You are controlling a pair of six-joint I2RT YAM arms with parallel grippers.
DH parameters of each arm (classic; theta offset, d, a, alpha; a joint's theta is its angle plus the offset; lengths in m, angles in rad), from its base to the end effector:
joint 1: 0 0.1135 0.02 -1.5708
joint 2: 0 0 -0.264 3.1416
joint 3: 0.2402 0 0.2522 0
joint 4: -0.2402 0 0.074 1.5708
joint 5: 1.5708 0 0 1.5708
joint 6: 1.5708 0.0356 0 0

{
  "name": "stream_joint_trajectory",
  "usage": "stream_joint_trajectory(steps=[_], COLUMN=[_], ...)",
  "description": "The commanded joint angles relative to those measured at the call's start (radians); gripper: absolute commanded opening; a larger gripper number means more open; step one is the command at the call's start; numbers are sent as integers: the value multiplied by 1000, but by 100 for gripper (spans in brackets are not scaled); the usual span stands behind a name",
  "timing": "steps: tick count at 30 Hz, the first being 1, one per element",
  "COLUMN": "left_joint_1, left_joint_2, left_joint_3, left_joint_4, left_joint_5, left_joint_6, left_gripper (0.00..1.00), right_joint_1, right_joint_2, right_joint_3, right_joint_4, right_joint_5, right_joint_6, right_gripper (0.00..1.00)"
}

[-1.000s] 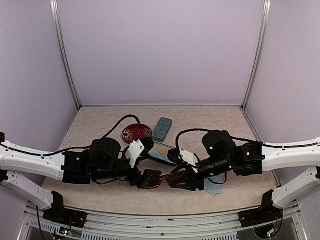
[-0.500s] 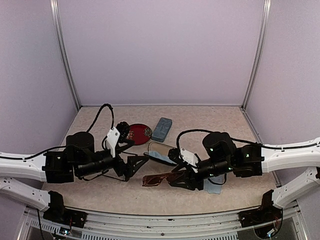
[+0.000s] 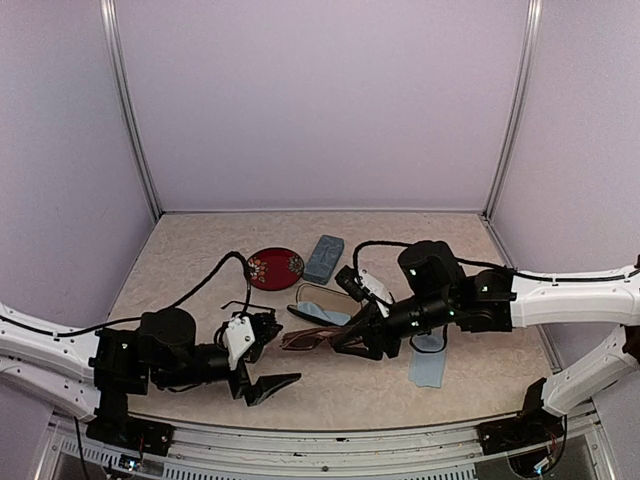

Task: Organize the sunglasses
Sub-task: Pass from the right arm to the left

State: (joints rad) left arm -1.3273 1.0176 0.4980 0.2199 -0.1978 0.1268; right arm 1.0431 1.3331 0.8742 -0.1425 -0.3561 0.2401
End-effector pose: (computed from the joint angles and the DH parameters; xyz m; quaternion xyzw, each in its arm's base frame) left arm 0.0617 -0.2194 0.2364 0.4885 0.6373 -0.2681 0.5323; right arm 0.1366 0.2590 0.2546 -0.4163 0.7693 0.4000 0.2736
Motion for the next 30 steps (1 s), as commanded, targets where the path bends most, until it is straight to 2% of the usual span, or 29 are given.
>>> stream_joint_trajectory(steps=[1, 11, 19, 21, 27, 30], left_joint_1=[-66, -90, -89, -89, -89, -89], left_joint_2=[62, 265, 357, 381, 440, 448], left_joint_3=[5, 148, 213, 227, 282, 283], left_joint_4=[46, 9, -1, -6, -48, -52], left_joint_5=[-100, -242, -268, -292, -339, -345], left_joint_6=[244, 395, 397, 398, 376, 375], left_gripper=[90, 88, 81, 78, 58, 54], right_joint_1=[-40, -43, -43, -42, -43, -42], right_joint_2=[33, 109, 130, 132, 136, 134], right_joint_3=[52, 89, 80, 79, 68, 63], right_joint_4=[-44, -58, -12, -6, 0, 6], right_joint_5=[-161, -233, -259, -262, -259, -258], right_joint_6=[151, 208, 212, 212, 244, 246], right_gripper=[15, 14, 14, 14, 14, 14])
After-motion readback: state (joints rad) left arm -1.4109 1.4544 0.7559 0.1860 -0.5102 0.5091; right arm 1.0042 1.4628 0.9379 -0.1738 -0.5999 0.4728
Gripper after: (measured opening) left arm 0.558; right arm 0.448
